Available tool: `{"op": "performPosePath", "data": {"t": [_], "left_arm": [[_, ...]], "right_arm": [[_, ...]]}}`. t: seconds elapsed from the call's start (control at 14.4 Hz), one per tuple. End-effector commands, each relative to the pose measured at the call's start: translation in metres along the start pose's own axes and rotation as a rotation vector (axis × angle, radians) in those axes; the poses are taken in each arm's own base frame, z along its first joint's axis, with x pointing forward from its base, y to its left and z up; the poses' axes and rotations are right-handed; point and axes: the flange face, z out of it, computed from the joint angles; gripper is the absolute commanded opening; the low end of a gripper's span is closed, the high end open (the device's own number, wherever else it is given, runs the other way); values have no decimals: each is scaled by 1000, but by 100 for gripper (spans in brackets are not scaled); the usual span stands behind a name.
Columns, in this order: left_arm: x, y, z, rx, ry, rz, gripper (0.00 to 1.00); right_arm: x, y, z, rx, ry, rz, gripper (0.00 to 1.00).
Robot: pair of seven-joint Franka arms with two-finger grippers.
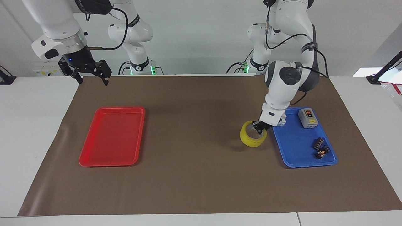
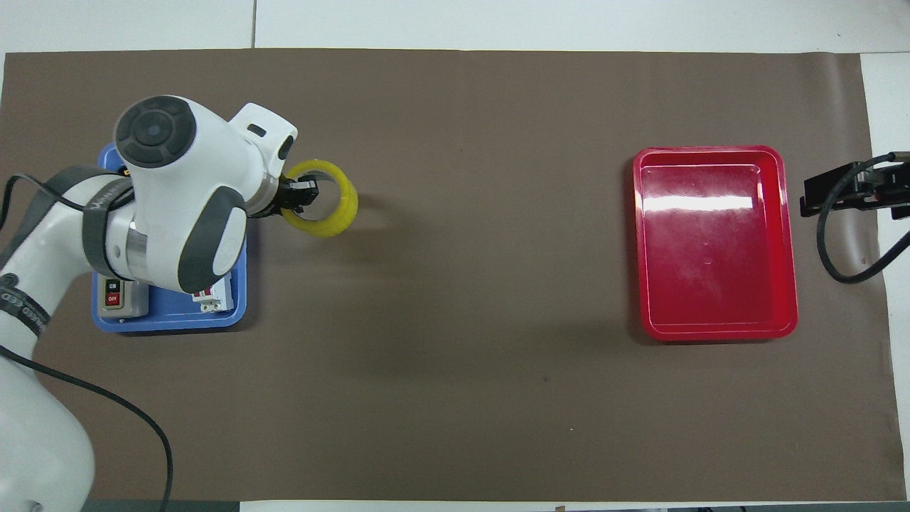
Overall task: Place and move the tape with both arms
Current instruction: 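Grasp the yellow tape with the left gripper and lift it out, then lower the tape onto the table center and open the left gripper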
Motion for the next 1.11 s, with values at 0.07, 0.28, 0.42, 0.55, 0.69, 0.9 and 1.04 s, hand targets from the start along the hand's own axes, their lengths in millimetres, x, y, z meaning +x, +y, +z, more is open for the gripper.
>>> {"op": "performPosePath", "data": {"t": [0.07,0.28,0.42,0.55,0.69,0.9,1.04], "left_arm": [[-57,66,9,24,34,-40,0],[-92,111,47,52,50,-18,0],[-107,126,65,76,64,-17,0],[-117,135,74,79,61,2,0],[-119,137,78,78,60,8,0],[-124,140,79,78,58,17,0],[-124,140,78,82,56,19,36]], "right_arm": [[-6,2,0,19,-2,-14,100],[-6,2,0,19,-2,-14,100],[-6,2,0,19,-2,-14,100],[-6,2,0,19,-2,-14,100],[-6,2,0,19,-2,-14,100],[-6,2,0,19,-2,-14,100],[-6,2,0,19,-2,-14,100]]}}
